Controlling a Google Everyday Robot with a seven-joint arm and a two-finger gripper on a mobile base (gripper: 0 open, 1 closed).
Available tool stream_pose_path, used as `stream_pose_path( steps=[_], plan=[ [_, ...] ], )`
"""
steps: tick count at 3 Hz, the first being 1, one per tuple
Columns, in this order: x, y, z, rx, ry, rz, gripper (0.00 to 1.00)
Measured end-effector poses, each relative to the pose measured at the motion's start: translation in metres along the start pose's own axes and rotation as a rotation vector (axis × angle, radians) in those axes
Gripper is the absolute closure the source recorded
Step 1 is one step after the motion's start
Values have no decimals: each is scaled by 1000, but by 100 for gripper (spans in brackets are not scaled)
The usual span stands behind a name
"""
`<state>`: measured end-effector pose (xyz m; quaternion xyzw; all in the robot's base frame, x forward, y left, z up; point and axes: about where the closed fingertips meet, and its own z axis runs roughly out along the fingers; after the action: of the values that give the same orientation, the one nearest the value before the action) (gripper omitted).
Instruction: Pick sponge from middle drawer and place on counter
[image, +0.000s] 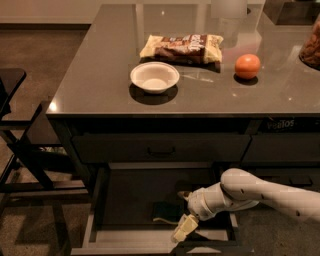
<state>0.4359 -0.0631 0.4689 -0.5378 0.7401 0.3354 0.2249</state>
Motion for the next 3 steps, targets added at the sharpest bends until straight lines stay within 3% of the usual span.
stream_pose_path(
  steps=[3],
  plan=[
    [-4, -41, 49, 44, -56, -66, 0]
  ],
)
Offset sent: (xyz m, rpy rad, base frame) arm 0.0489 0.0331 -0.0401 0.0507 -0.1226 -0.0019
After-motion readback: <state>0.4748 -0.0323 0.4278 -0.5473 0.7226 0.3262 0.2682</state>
